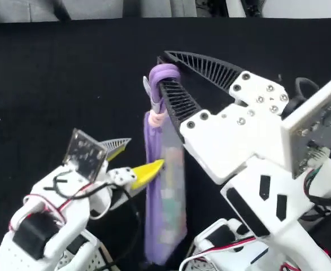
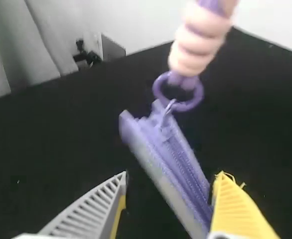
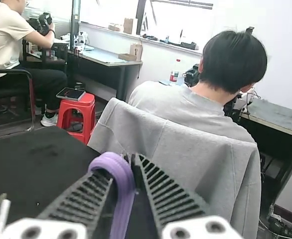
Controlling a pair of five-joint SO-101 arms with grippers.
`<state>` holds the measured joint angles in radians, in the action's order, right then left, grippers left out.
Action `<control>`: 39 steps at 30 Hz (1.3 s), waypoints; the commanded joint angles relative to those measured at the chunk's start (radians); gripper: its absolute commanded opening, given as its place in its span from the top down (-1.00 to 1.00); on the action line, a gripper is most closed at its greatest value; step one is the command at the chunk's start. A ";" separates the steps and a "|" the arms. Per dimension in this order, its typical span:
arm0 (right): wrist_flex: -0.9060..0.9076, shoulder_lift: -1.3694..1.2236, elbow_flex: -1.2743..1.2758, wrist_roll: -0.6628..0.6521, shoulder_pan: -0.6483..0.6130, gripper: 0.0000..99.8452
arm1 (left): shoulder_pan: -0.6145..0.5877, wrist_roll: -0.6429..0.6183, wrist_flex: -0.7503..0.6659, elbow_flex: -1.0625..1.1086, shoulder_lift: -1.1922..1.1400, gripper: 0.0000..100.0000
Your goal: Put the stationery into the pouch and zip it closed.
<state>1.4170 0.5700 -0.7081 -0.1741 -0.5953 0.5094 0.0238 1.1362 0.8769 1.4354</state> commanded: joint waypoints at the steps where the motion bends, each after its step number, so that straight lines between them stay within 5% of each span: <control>1: 0.003 0.030 -0.002 -0.005 -0.018 0.98 | -0.007 -0.017 -0.026 0.004 -0.066 0.45; 9: 0.003 0.028 -0.002 -0.006 -0.018 0.98 | -0.061 -0.011 -0.038 0.008 -0.037 0.45; 16: -0.025 0.028 0.047 -0.008 -0.018 0.98 | -0.107 0.046 0.087 -0.077 0.135 0.45; 21: -0.026 0.028 0.051 -0.008 -0.018 0.98 | -0.105 0.054 0.028 0.005 0.150 0.45; 29: -0.026 0.028 0.051 -0.008 -0.018 0.98 | 0.051 0.035 -0.031 0.090 0.150 0.45; 39: -0.026 0.028 0.051 -0.006 -0.020 0.98 | 0.042 -0.037 -0.049 0.088 0.143 0.44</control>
<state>1.4200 0.5762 -0.6575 -0.1741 -0.5969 0.5539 -0.0008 1.1162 0.9674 1.5904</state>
